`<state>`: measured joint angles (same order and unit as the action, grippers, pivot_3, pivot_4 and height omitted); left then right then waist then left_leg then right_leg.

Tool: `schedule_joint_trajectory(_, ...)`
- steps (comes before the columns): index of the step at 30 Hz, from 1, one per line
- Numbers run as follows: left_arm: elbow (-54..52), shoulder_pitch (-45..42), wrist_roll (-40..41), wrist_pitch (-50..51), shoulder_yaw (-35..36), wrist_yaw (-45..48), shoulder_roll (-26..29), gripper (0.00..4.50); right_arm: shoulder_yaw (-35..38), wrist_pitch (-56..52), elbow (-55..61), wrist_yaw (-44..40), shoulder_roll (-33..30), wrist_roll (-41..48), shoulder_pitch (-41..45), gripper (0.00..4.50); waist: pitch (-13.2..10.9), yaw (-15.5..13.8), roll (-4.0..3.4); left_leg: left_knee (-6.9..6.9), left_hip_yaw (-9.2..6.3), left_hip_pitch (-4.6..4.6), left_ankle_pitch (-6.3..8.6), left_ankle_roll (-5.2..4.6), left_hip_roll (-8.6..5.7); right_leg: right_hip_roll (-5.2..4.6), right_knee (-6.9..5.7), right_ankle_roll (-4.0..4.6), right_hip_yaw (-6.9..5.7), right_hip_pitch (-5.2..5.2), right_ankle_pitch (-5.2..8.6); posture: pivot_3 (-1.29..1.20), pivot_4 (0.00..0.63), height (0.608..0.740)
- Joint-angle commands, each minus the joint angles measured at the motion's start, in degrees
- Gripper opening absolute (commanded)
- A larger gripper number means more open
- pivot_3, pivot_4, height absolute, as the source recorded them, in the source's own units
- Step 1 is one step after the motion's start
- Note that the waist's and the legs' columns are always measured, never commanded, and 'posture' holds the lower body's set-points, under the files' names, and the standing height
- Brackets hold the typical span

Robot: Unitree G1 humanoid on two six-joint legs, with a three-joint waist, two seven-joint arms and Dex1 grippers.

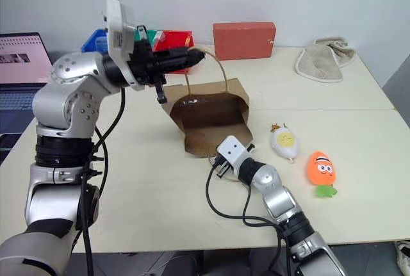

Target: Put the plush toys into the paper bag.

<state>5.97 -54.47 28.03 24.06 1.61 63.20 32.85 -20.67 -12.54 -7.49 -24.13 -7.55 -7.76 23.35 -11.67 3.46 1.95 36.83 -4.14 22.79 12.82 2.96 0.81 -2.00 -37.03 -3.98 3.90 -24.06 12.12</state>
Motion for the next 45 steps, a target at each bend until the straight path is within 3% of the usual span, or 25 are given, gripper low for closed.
schedule_joint_trajectory(1, -4.0, 0.4, 1.3, 0.9, 0.6, 0.9, 1.2, 0.0, 1.9, -3.2, 1.6, -1.6, 0.3, 2.0, 1.1, 0.05, 0.0, 0.0, 0.0, 0.0, 0.0, 0.0, 0.0, 0.0, 0.0, 0.0, 0.0, 0.0, 0.0, 0.0, 0.0, 0.0, 0.15, 0.74)
schedule_joint_trajectory(8, -7.9, 2.7, 4.9, 5.1, 1.7, 1.5, 1.6, 0.0, 5.2, -8.4, 2.4, -0.8, 2.6, 5.0, 3.1, 0.05, 0.0, -0.1, -0.01, 0.0, -0.02, 0.05, 0.0, 0.0, 0.0, 0.0, 0.0, 0.0, -0.01, -0.03, 0.0, 0.0, 0.15, 0.74)
schedule_joint_trajectory(14, -10.5, 4.6, 6.3, 7.0, 1.5, 1.6, 2.4, 0.0, 3.7, -5.0, -3.1, 1.5, 3.1, 2.2, 6.2, 0.05, 0.0, -0.1, -0.02, -0.03, -0.02, 0.06, 0.0, 0.0, 0.0, 0.0, 0.02, 0.0, -0.02, -0.05, 0.0, 0.0, 0.15, 0.74)
schedule_joint_trajectory(20, -10.4, 5.4, 6.3, 6.9, 1.5, 1.1, 2.6, 0.0, 0.3, 5.3, -8.6, 3.4, 1.9, -3.4, 9.4, 0.05, 0.0, 0.0, -0.02, -0.04, -0.02, 0.07, 0.0, 0.0, 0.0, 0.0, 0.04, 0.0, -0.02, -0.07, 0.0, 0.0, 0.15, 0.74)
schedule_joint_trajectory(27, -9.5, 5.5, 6.1, 6.4, 1.5, 1.0, 2.6, 0.0, 0.1, 5.8, -16.9, 2.6, 3.9, -3.9, 12.6, 0.05, 0.0, 0.0, -0.02, -0.05, -0.02, 0.06, 0.0, 0.0, 0.0, 0.0, 0.04, 0.01, -0.02, -0.06, 0.0, 0.0, 0.15, 0.74)
schedule_joint_trajectory(33, -8.4, 3.5, 6.6, 6.1, 3.1, -1.1, 2.1, 0.0, 0.7, 2.5, -21.5, 2.0, 5.1, -4.3, 13.3, 0.05, 0.0, 0.2, -0.02, -0.05, -0.03, 0.0, 0.0, 0.0, 0.0, 0.0, 0.0, 0.01, -0.02, -0.03, 0.0, 0.0, 0.15, 0.74)
schedule_joint_trajectory(40, -5.3, -4.9, 5.9, 3.6, 6.3, -4.7, 2.6, 0.0, 0.4, 0.5, -20.2, 0.9, 5.2, -4.5, 11.8, 0.05, 0.0, 0.3, -0.02, -0.03, -0.04, -0.01, 0.0, 0.0, -0.01, 0.0, 0.01, 0.0, -0.03, -0.01, 0.0, 0.0, 0.15, 0.74)
schedule_joint_trajectory(45, -5.4, -4.1, 4.5, 2.7, 4.8, -3.5, 3.3, 0.0, 0.6, -0.3, -19.3, 0.6, 5.6, -4.4, 11.5, 0.05, 0.0, 0.3, -0.03, -0.11, -0.04, 0.01, 0.0, 0.0, 0.0, 0.0, 0.03, 0.0, -0.03, -0.04, 0.0, 0.0, 0.15, 0.74)
